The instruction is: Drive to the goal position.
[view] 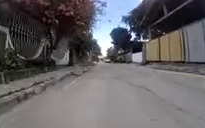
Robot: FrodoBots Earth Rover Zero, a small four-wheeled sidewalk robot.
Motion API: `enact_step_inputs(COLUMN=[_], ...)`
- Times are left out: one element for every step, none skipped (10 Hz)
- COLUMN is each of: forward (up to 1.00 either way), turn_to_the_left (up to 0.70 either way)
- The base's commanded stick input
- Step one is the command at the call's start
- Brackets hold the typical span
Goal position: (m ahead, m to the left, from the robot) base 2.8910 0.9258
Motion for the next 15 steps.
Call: enact_step_inputs(forward=[0.85,0.85,0.85,0.85,0.85,0.85,0.85,0.85,0.85,0.85,0.85,0.85,0.85,0.85,0.85], turn_to_the_left=[0.0,0.0,0.0,0.0,0.0,0.0,0.0,0.0,0.0,0.0,0.0,0.0,0.0,0.0,0.0])
